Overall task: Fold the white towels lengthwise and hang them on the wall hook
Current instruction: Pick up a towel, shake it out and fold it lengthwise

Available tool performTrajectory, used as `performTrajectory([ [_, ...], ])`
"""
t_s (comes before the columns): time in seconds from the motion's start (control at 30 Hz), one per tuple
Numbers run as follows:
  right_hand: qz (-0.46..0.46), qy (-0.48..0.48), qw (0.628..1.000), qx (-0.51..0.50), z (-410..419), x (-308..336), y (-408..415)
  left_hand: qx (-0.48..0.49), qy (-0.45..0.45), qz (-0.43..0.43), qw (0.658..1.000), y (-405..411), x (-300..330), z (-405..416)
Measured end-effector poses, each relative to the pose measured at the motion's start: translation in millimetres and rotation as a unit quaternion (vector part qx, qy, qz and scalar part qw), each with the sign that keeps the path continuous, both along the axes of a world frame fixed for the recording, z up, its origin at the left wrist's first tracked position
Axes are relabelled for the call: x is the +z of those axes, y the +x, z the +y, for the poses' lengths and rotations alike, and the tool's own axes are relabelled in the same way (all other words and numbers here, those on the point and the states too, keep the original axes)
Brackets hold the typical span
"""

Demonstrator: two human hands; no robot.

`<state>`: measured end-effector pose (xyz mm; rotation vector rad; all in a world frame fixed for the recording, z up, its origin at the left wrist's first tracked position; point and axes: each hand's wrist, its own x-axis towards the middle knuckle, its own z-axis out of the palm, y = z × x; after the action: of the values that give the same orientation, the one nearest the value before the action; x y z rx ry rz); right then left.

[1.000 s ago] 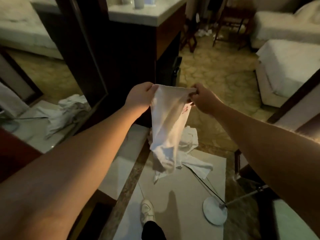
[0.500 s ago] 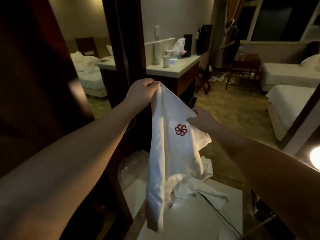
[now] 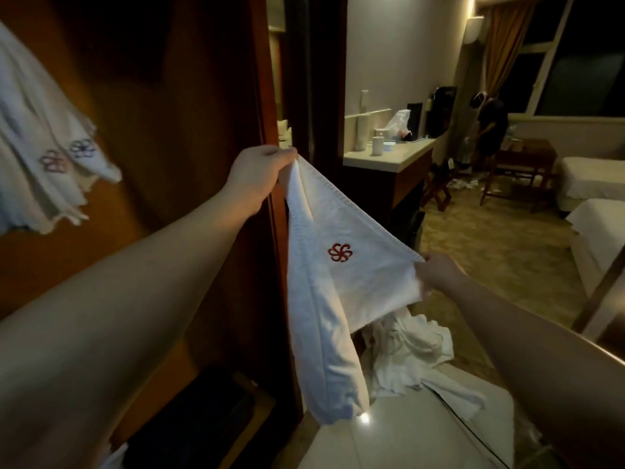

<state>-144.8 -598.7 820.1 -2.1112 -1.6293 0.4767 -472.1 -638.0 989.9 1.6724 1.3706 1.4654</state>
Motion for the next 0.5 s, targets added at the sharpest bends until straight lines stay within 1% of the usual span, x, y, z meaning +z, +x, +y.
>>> performTrajectory([
  [0.1,0.050,0.065,0.997,-0.001,-25,13,-24,0.038,-0.005,-0.019,0.999,-27,0,-36],
  [0.17,0.090,0.082,0.992,0.027,-44,24,-38,0.073,-0.010,-0.045,0.996,-43,0,-58],
  [0.23,0.118,0.078,0.988,0.064,-62,36,-53,0.098,-0.013,-0.065,0.993,-57,1,-82],
  [0.37,0.156,0.029,0.981,0.116,-91,62,-80,0.113,-0.019,-0.091,0.989,-80,-1,-123],
  [0.43,0.217,0.008,0.969,0.116,-103,75,-92,0.119,-0.027,-0.110,0.986,-89,-3,-139],
  [0.47,0.271,-0.006,0.956,0.112,-110,80,-98,0.125,-0.036,-0.122,0.984,-93,-3,-146],
  [0.5,0.336,-0.025,0.935,0.112,-115,86,-104,0.134,-0.047,-0.132,0.981,-95,-3,-154],
])
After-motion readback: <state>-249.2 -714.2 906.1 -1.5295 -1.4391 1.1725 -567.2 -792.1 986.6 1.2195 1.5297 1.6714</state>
